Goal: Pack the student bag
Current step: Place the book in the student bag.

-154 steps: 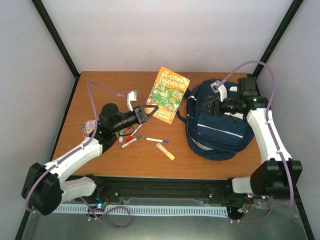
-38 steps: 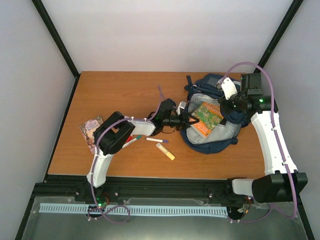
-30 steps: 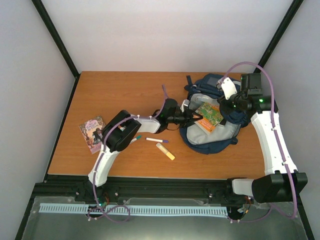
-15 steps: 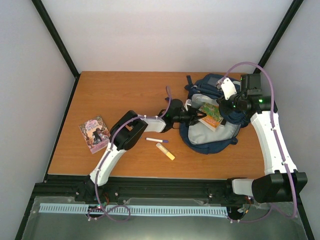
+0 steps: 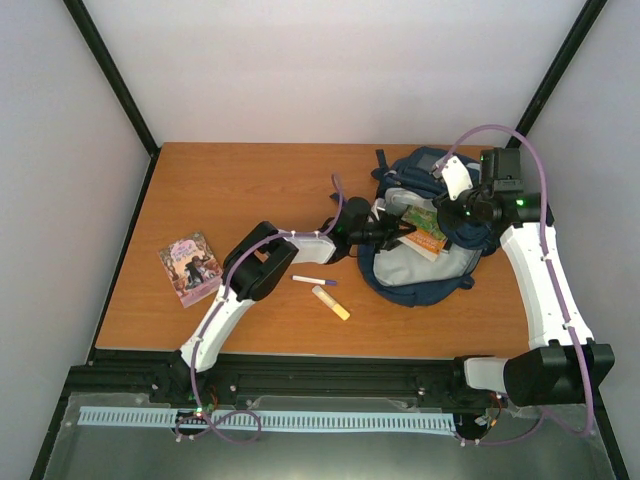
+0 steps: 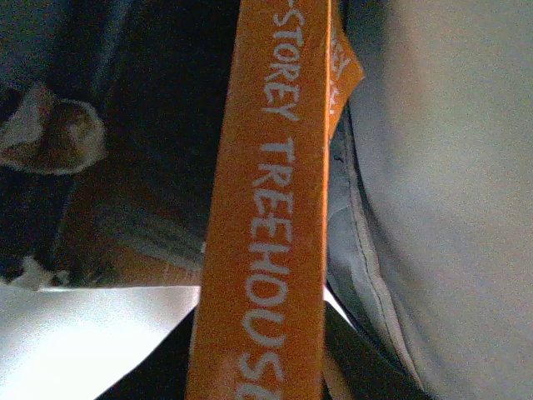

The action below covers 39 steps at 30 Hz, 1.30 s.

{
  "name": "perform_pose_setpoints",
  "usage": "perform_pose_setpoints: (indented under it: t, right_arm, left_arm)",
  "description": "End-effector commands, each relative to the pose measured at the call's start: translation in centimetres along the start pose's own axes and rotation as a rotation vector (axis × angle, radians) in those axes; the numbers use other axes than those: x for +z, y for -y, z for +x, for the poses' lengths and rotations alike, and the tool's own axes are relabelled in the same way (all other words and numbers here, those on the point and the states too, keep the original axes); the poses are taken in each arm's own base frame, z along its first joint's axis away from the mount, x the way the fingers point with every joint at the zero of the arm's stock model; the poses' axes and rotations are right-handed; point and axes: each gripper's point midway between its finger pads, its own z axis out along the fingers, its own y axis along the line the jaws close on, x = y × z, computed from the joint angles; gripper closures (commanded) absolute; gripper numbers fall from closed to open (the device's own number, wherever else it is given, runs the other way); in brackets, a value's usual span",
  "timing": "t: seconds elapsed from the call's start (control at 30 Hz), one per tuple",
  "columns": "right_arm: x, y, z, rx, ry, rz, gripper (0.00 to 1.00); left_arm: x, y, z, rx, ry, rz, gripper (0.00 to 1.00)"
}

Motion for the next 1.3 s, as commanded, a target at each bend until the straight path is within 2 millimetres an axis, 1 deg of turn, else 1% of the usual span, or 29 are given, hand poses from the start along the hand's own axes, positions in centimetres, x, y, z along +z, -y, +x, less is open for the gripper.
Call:
perform_pose_setpoints:
  t: [0.0, 0.1, 0.17, 0.23, 0.3, 0.4, 0.53, 0.6, 0.73, 0.83, 0.9, 0.97, 1.03, 1.07, 1.17, 1.27]
  right_arm:
    - [-2.3, -0.3, -4.1, -0.043, 0.192, 0.013, 0.97]
    - [-1.9, -0.3, -3.5, -0.037, 0.189, 0.023, 0.97]
    - [-1.7, -0.2, -3.1, -0.035, 0.190, 0.037, 0.97]
    - [-1.6, 0.0, -2.9, -0.030, 0.192, 0.051, 0.97]
    - [-1.5, 0.0, -2.8, -0.024, 0.196, 0.056, 0.97]
    - [-1.4, 0.0, -2.9, -0.012, 0.204, 0.052, 0.97]
    - [-1.4, 0.0, -3.1, -0.008, 0.211, 0.047, 0.97]
    - [-1.4, 0.0, -3.2, -0.005, 0.214, 0.045, 0.97]
    - [-1.4, -0.1, -3.1, 0.002, 0.214, 0.039, 0.97]
    - [-1.3, -0.2, -3.1, 0.003, 0.212, 0.037, 0.97]
    - [-1.2, -0.1, -3.1, 0.004, 0.210, 0.036, 0.97]
    - [-1.2, -0.1, -3.2, 0.007, 0.213, 0.033, 0.97]
    - [-1.2, -0.2, -3.3, 0.009, 0.217, 0.026, 0.97]
    - [-1.2, -0.2, -3.4, 0.010, 0.220, 0.023, 0.97]
    - [-1.1, -0.3, -3.4, 0.011, 0.218, 0.020, 0.97]
    - [-1.1, -0.4, -3.4, 0.011, 0.220, 0.009, 0.97]
  left_arm:
    - [-0.2, 0.3, 1.6, 0.002, -0.028, -0.042, 0.66]
    - [-0.9, 0.6, 2.0, 0.068, -0.027, -0.084, 0.51]
    - [-1.2, 0.0, 2.4, 0.107, -0.035, -0.137, 0.42]
    - [-1.7, -0.6, 2.6, 0.116, -0.036, -0.169, 0.37]
    - [-2.2, -0.8, 2.9, 0.118, -0.035, -0.176, 0.33]
    - [-3.2, -0.6, 3.5, 0.142, -0.041, -0.220, 0.28]
    - [-4.6, -1.6, 4.4, 0.190, -0.037, -0.350, 0.23]
    - [-5.6, -1.9, 4.5, 0.231, -0.014, -0.424, 0.21]
    - [-7.6, -2.0, 4.5, 0.321, 0.032, -0.555, 0.19]
    - [-8.8, -2.1, 4.7, 0.356, 0.054, -0.589, 0.18]
    - [-9.0, -1.6, 5.2, 0.393, 0.054, -0.569, 0.22]
    - [-8.6, -0.9, 6.1, 0.434, 0.027, -0.522, 0.29]
    - [-7.7, -0.4, 6.9, 0.457, -0.008, -0.490, 0.41]
    - [-7.3, -0.4, 7.3, 0.468, -0.029, -0.484, 0.47]
    - [-6.1, -0.7, 8.1, 0.498, -0.063, -0.480, 0.60]
    - [-5.5, -1.6, 8.3, 0.489, -0.066, -0.478, 0.83]
